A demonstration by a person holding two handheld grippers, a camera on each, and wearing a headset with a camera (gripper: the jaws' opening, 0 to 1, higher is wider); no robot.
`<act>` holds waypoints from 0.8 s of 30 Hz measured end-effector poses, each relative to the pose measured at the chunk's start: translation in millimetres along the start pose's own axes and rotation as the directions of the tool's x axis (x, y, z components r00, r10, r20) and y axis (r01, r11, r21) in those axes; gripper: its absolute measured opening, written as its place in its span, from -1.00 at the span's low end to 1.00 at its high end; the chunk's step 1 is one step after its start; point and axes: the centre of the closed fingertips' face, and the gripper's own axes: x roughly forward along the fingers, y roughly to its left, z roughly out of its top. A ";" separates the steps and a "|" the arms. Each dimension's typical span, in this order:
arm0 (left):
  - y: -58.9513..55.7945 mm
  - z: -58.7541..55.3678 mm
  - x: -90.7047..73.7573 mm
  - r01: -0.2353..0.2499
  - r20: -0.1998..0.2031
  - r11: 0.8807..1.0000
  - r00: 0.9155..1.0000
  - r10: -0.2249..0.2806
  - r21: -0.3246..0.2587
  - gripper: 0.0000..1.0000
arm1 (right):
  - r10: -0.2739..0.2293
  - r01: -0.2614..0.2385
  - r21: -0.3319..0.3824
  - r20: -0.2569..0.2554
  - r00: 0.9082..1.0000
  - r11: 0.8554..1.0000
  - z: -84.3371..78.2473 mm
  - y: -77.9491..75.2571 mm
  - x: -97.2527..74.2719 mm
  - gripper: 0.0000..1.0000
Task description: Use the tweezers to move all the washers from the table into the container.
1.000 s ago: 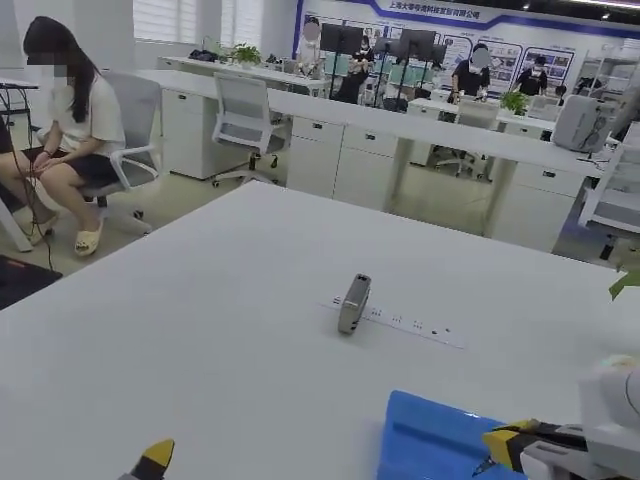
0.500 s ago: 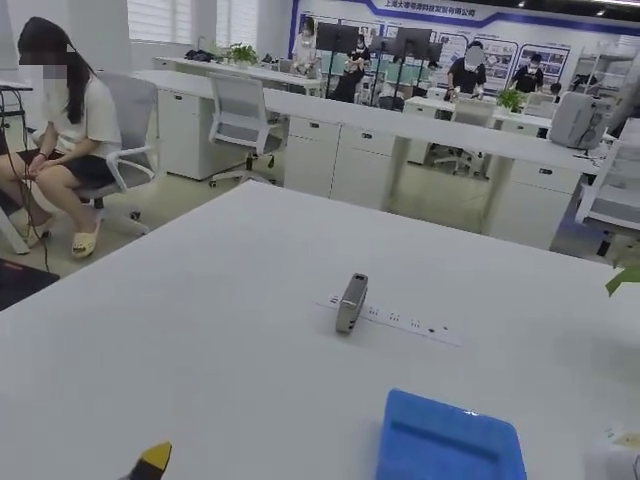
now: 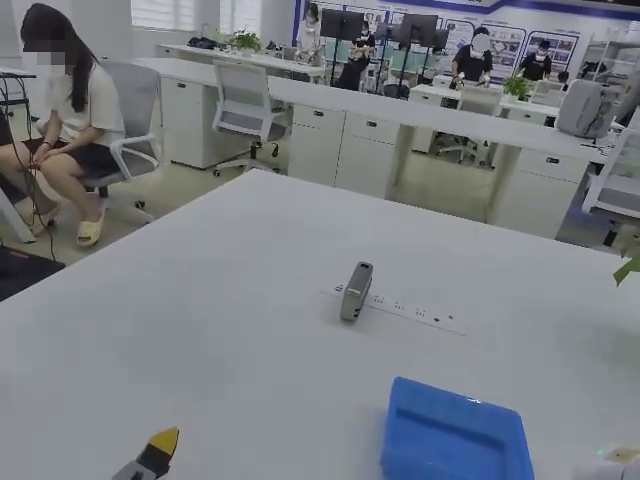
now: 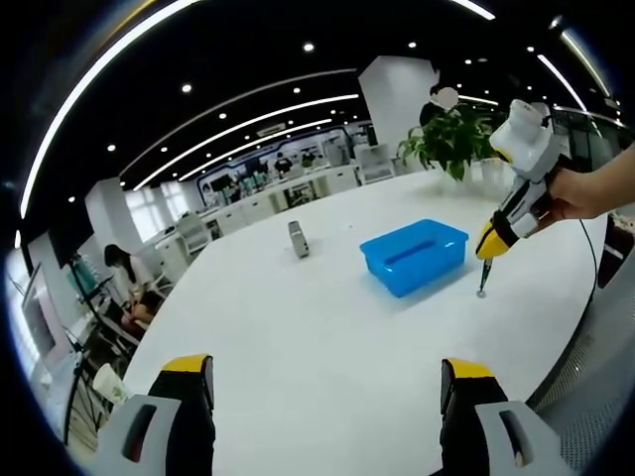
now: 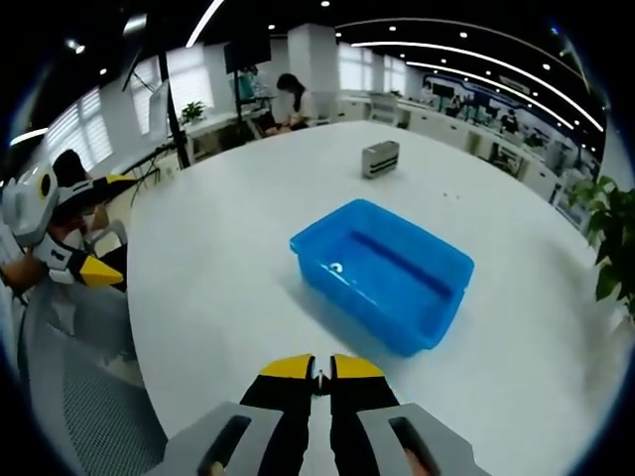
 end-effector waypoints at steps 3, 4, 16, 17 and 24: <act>0.1 -0.4 0.3 0.001 -0.002 1.000 1.000 -0.001 -0.001 0.95 | 0.001 -0.001 0.015 0.008 1.000 1.000 2.2 -1.1 -0.3 -0.96; 0.2 -0.4 0.3 0.000 -0.002 1.000 1.000 0.000 0.000 0.95 | 0.000 0.000 0.015 0.009 1.000 1.000 2.5 -1.1 -0.4 -0.96; 1.3 -1.1 0.4 -0.006 -0.006 1.000 1.000 0.006 0.003 0.94 | 0.010 -0.010 0.019 0.012 1.000 1.000 3.3 4.0 0.1 -0.96; 1.5 -0.6 0.2 -0.007 -0.004 1.000 1.000 0.007 0.003 0.94 | 0.009 -0.009 0.022 0.011 1.000 1.000 3.3 3.6 -0.2 -0.96; 2.1 -0.5 0.0 -0.008 -0.001 1.000 1.000 0.008 -0.002 0.94 | 0.007 -0.007 0.026 0.002 1.000 1.000 0.2 3.9 -0.2 -0.96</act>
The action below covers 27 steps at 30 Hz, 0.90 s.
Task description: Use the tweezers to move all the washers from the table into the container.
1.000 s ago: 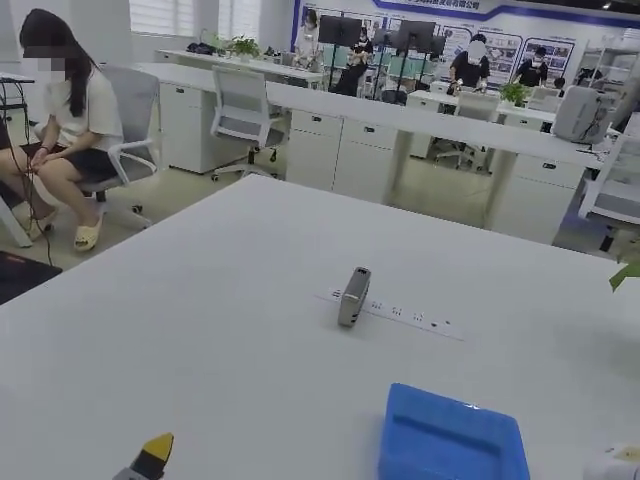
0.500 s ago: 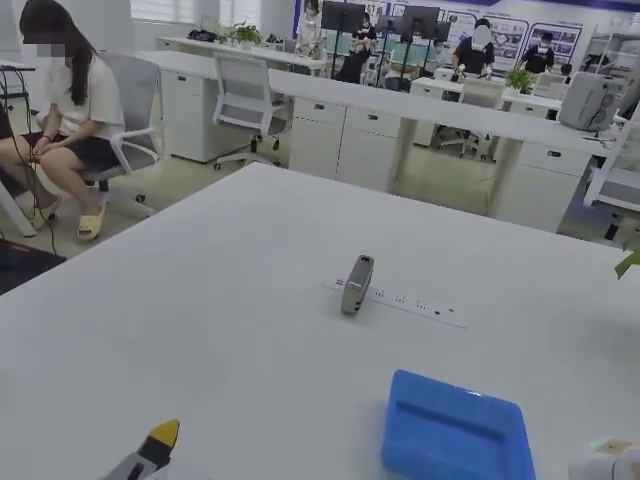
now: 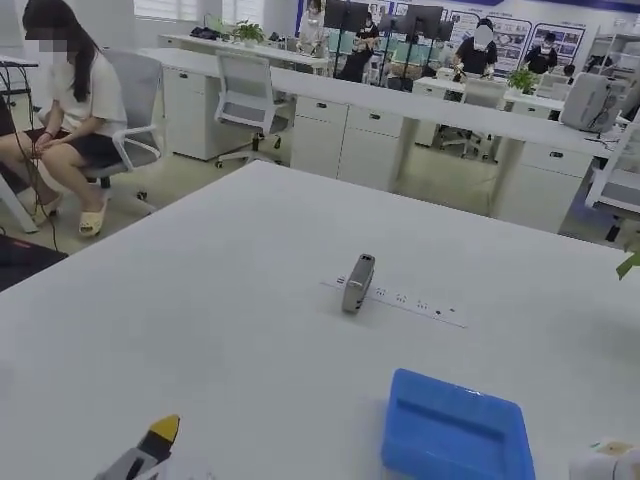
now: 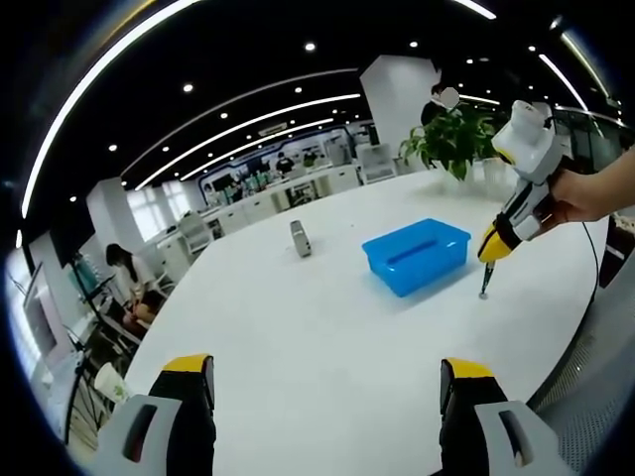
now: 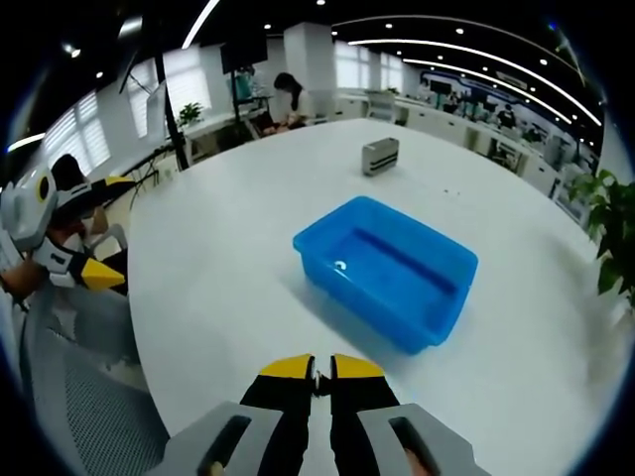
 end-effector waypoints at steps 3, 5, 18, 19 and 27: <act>-0.1 -0.1 0.0 0.000 0.000 1.000 1.000 0.000 0.001 0.93 | -0.001 0.001 -0.008 0.001 1.000 1.000 -0.1 2.1 1.1 -0.96; -0.3 0.0 -0.1 0.001 0.001 1.000 1.000 -0.001 0.001 0.93 | 0.001 -0.001 -0.019 0.001 1.000 1.000 0.1 3.0 0.9 -0.97; -1.1 0.1 -0.5 0.006 0.002 1.000 1.000 -0.006 0.000 0.93 | -0.006 0.006 -0.052 -0.007 1.000 0.999 12.9 2.2 -10.1 -1.00; -1.6 0.6 -0.6 0.008 0.004 1.000 1.000 -0.008 -0.002 0.94 | -0.006 0.006 -0.053 -0.007 1.000 0.999 15.2 1.1 -11.5 -1.00; -3.2 -0.5 0.1 0.014 -0.004 1.000 1.000 -0.014 0.006 0.93 | -0.021 0.022 -0.030 0.047 0.999 0.999 48.8 -14.4 -27.4 -1.00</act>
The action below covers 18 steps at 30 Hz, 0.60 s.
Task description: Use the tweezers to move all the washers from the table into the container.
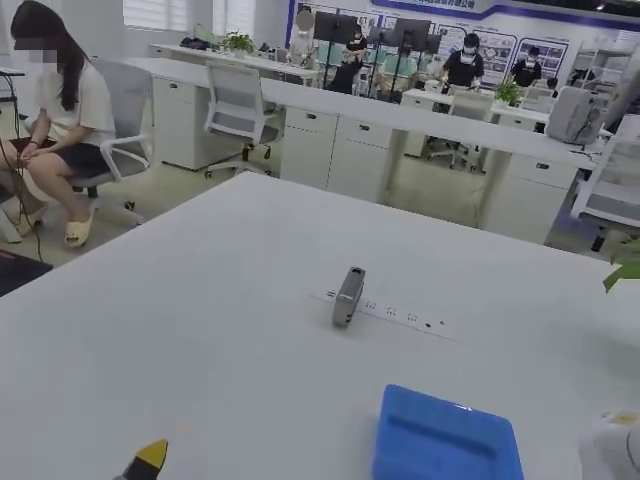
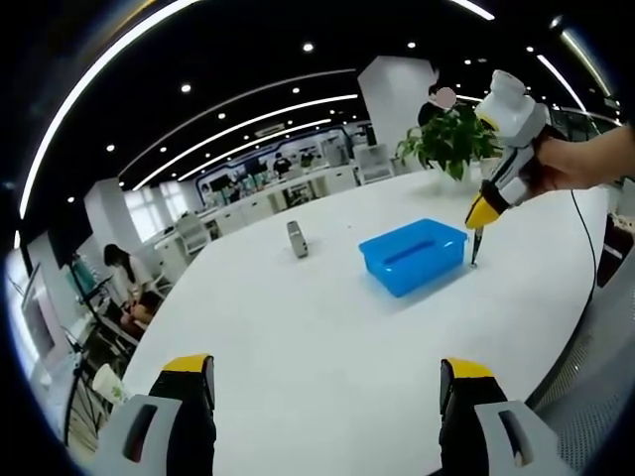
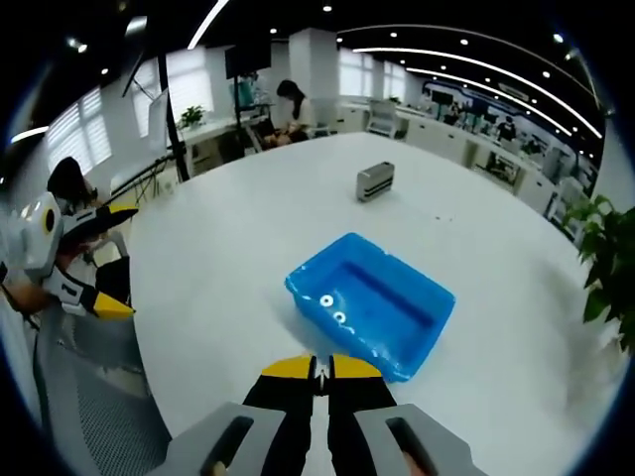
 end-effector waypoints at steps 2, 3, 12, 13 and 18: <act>-0.3 -0.2 0.2 0.000 -0.002 1.000 1.000 0.000 0.003 0.93 | -0.007 0.007 -0.004 0.020 1.000 1.000 10.7 -5.2 -2.6 -1.00; -0.2 -0.5 0.3 -0.001 -0.004 1.000 1.000 0.001 0.005 0.93 | -0.011 0.012 -0.008 0.028 1.000 1.000 15.2 -7.5 -3.5 -1.00; 0.3 -4.2 1.6 -0.004 -0.025 1.000 1.000 0.004 0.006 0.93 | -0.076 0.079 -0.040 0.084 0.994 0.996 53.1 -44.6 2.1 -1.00; 0.3 -4.5 1.6 -0.003 -0.027 1.000 1.000 0.004 0.006 0.93 | -0.082 0.085 -0.038 0.084 0.993 0.996 54.2 -48.8 4.6 -1.00; -2.9 -7.7 3.4 0.011 -0.049 1.000 0.999 -0.011 0.014 0.93 | -0.101 0.102 -0.004 0.070 0.992 0.995 53.0 -65.8 23.6 -1.00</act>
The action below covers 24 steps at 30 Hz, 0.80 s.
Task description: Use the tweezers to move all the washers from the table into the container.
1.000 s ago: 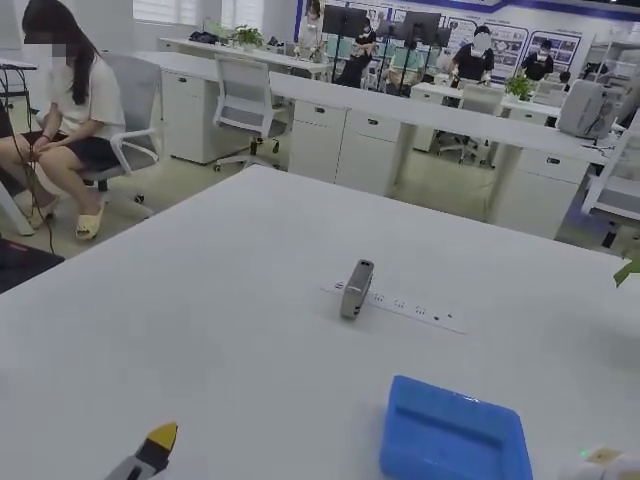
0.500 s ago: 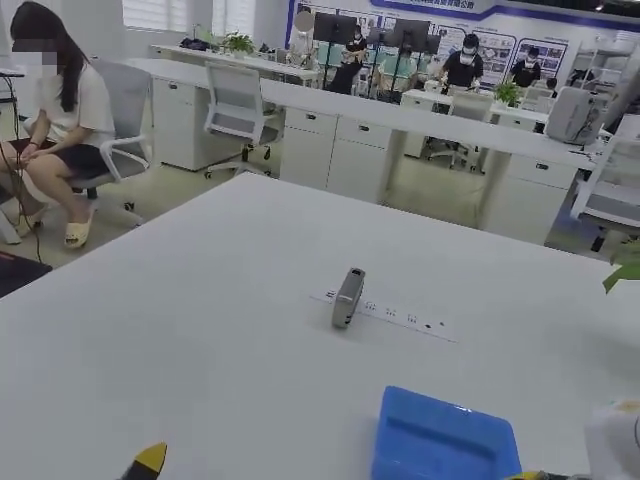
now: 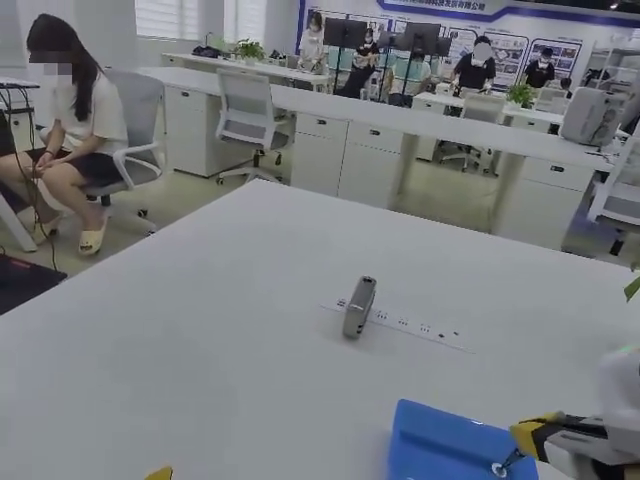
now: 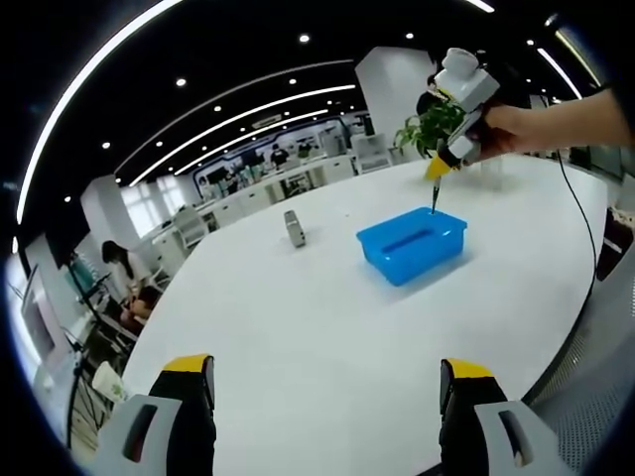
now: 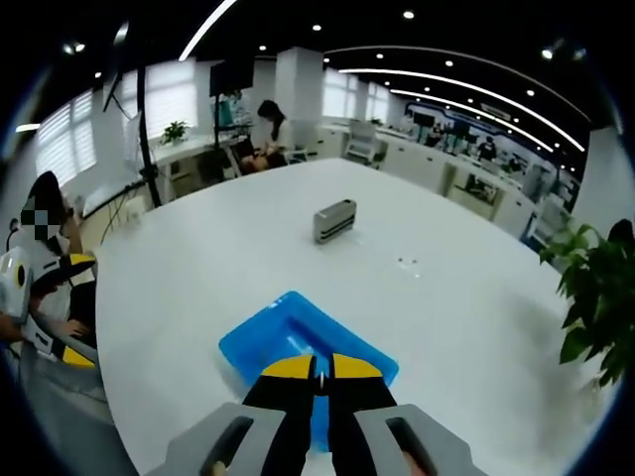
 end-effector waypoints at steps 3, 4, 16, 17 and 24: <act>-1.5 0.1 0.3 0.005 -0.004 1.000 1.000 -0.005 0.007 0.93 | -0.001 0.001 -0.007 -0.038 0.999 1.000 -9.0 -5.4 14.4 -1.00; -2.1 -0.1 0.6 0.009 -0.006 1.000 1.000 -0.009 0.009 0.93 | 0.003 -0.003 -0.006 -0.067 0.998 1.000 -16.3 -6.6 20.2 -1.00; -7.9 0.8 0.3 0.052 -0.031 0.999 0.998 -0.052 -0.015 0.79 | 0.045 -0.044 0.012 -0.150 0.988 0.999 -45.6 -0.3 44.0 -1.00; -8.1 1.3 0.2 0.054 -0.031 0.998 0.998 -0.054 -0.015 0.79 | 0.047 -0.047 0.008 -0.156 0.987 0.999 -47.3 1.0 45.5 -1.00; -2.6 13.6 -3.9 0.064 -0.018 0.996 0.998 -0.065 -0.055 0.77 | 0.055 -0.056 0.000 -0.168 0.984 0.998 -50.0 3.8 50.9 -0.99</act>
